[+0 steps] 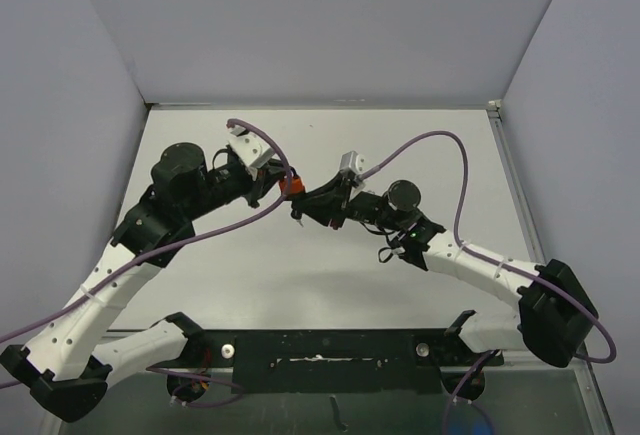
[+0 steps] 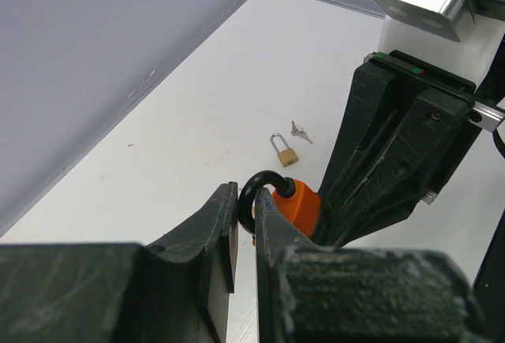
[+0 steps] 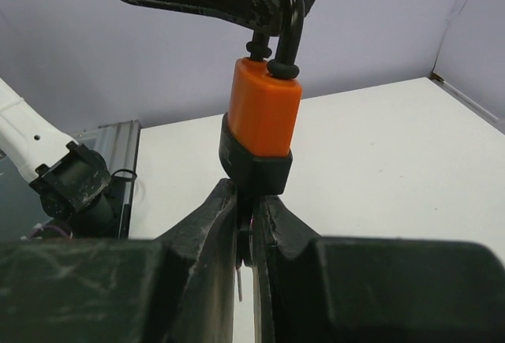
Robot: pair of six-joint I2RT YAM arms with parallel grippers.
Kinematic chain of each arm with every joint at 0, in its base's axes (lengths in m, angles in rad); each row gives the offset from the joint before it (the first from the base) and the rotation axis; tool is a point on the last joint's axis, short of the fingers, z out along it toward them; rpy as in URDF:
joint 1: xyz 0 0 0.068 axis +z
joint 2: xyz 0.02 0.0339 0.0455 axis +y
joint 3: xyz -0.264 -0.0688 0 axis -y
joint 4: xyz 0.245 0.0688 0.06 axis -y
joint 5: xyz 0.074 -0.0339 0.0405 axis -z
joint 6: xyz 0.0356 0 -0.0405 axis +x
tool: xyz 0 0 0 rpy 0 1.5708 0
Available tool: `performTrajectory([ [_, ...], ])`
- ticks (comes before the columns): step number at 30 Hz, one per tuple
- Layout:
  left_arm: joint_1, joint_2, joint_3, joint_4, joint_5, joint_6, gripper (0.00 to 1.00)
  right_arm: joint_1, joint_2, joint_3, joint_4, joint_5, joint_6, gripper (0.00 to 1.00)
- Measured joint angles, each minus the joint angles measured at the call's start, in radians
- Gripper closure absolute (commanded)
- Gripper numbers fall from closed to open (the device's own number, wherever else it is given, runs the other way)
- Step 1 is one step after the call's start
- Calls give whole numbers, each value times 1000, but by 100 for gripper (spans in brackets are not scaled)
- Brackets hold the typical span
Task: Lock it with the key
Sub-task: Lock the lock, then place the lock at the center of the board.
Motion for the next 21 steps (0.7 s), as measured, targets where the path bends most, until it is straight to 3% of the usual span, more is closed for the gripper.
performTrajectory([
  [8, -3, 11, -4, 40, -89, 36, 100, 2, 39, -31, 83, 51, 23, 100],
  [14, 32, -21, 30, 490, -293, 76, 100, 43, 108, -143, -183, -12, 17, 100],
  [21, 33, -72, 32, 631, -328, 77, 100, 46, 119, -146, -266, -5, 13, 100],
])
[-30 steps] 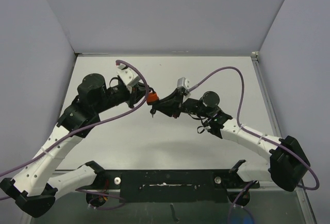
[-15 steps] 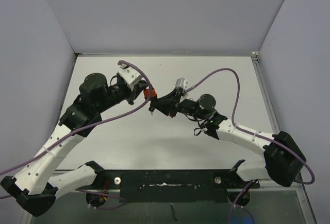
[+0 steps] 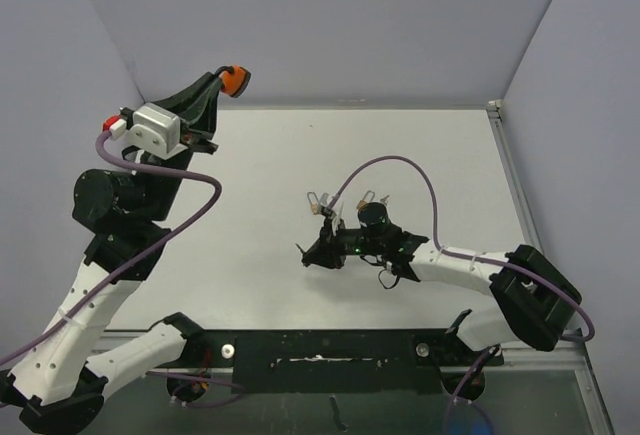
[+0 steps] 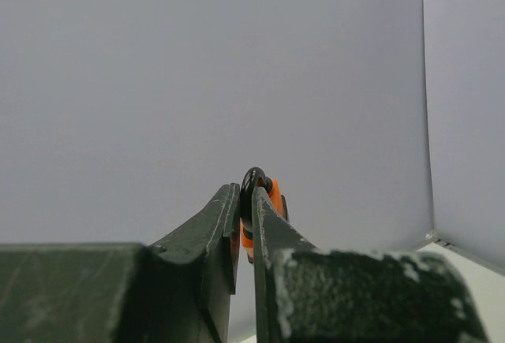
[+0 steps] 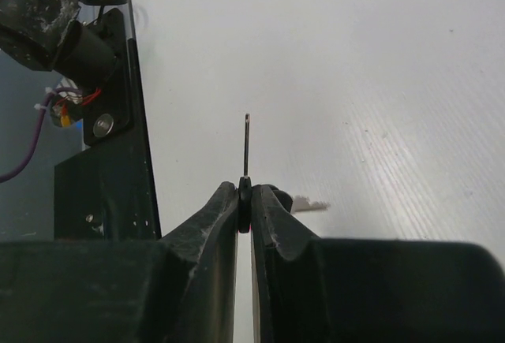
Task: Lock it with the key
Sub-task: Place the lock at the center of the board.
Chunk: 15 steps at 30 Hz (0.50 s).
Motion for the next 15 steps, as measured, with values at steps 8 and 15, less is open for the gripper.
performTrajectory([
  [8, 5, 39, -28, -176, -14, -15, 100, -31, -69, 63, -109, 212, -19, 100],
  [15, 184, 109, -137, -394, 132, -135, 100, -95, -69, 166, -163, 328, -26, 100],
])
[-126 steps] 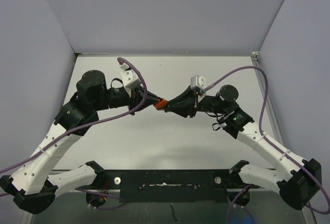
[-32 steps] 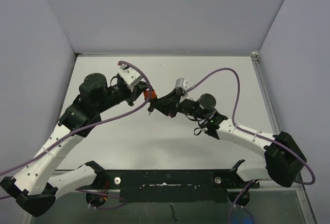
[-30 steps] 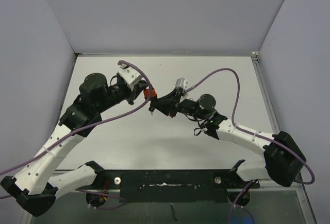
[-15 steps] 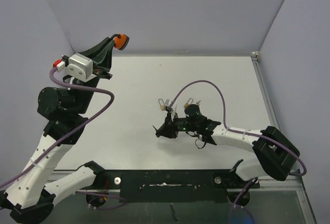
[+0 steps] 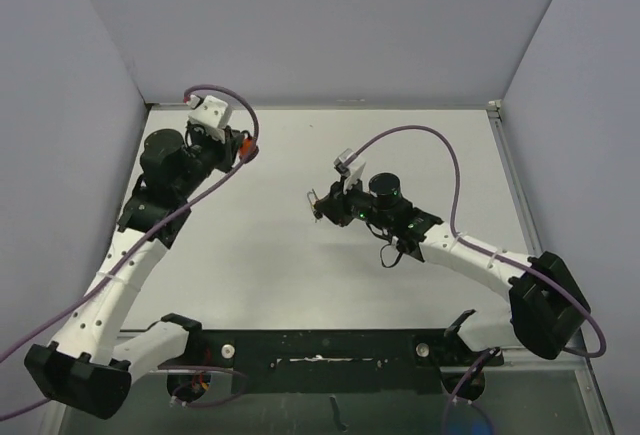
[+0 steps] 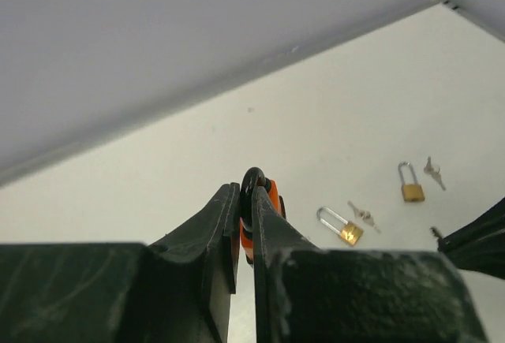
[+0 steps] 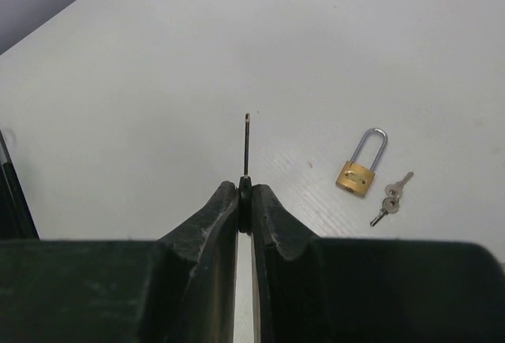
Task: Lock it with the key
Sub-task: Place the lock at the center of the board.
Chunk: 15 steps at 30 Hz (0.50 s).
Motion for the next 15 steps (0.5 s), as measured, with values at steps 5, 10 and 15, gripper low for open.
performTrajectory([
  [5, 277, 79, -69, -49, 230, -138, 100, -3, 76, 91, -2, 5, -2, 100],
  [10, 320, 174, -119, -45, 393, -221, 100, -3, 197, 169, 6, -5, 8, 100],
  [15, 315, 261, -180, 6, 518, -301, 100, -3, 299, 222, 11, -31, 32, 100],
])
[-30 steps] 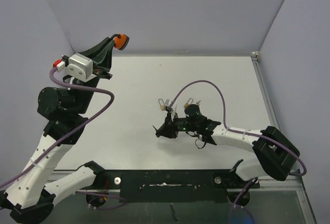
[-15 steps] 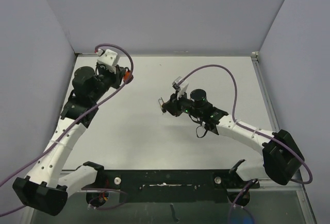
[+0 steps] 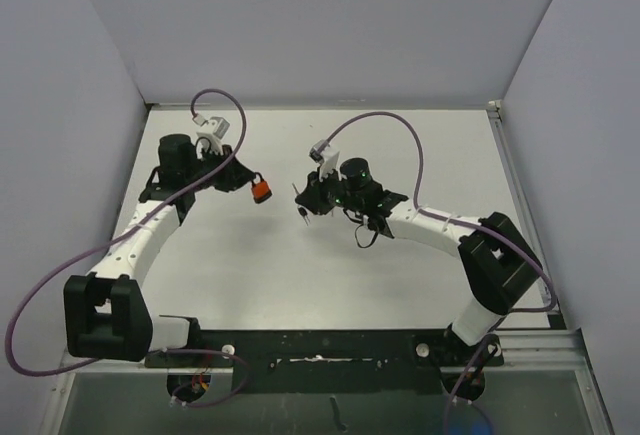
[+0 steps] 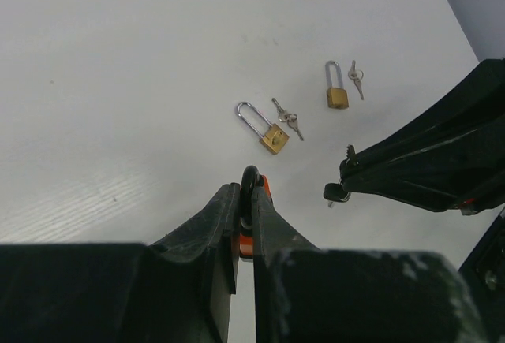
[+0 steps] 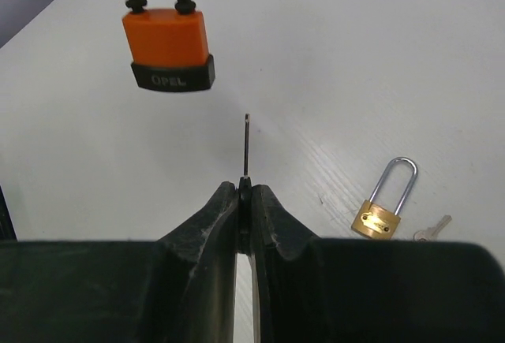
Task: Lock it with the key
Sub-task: Place the lock at the center of the board.
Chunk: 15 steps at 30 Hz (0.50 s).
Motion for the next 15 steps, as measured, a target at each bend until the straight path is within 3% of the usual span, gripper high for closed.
performTrajectory([
  [7, 0, 153, -74, 77, 58, -48, 100, 0, 120, 64, 39, -66, 53, 100],
  [15, 0, 269, -87, 78, 3, -15, 100, 0, 257, 165, 77, -123, 101, 100],
])
